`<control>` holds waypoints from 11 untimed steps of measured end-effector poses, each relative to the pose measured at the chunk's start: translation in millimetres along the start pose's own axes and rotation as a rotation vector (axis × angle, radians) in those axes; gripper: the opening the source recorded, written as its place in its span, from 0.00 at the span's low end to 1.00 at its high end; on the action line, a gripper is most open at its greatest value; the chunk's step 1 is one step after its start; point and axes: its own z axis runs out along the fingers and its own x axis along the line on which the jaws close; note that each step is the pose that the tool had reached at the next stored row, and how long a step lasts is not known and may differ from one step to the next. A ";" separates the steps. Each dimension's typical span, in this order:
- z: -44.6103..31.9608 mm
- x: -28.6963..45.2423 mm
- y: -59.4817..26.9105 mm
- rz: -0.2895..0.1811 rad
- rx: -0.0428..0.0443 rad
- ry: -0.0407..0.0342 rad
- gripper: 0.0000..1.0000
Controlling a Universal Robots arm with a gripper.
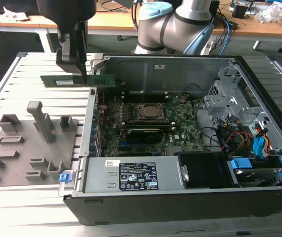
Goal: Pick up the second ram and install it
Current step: 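Pick up the second ram and move it above second insertion slot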
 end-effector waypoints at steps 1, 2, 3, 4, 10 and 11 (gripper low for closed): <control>-0.1 0.0 -1.9 0.000 -0.0001 0.0000 0.14; -0.3 -0.1 -5.5 0.000 -0.0002 0.0001 0.14; -0.4 -0.1 -7.8 0.000 -0.0002 0.0000 0.14; -0.6 -0.2 -11.8 0.000 -0.0003 0.0000 0.14; -1.6 -0.6 -33.7 0.000 -0.0008 0.0000 0.14; -1.9 -0.7 -39.6 0.000 -0.0010 0.0000 0.14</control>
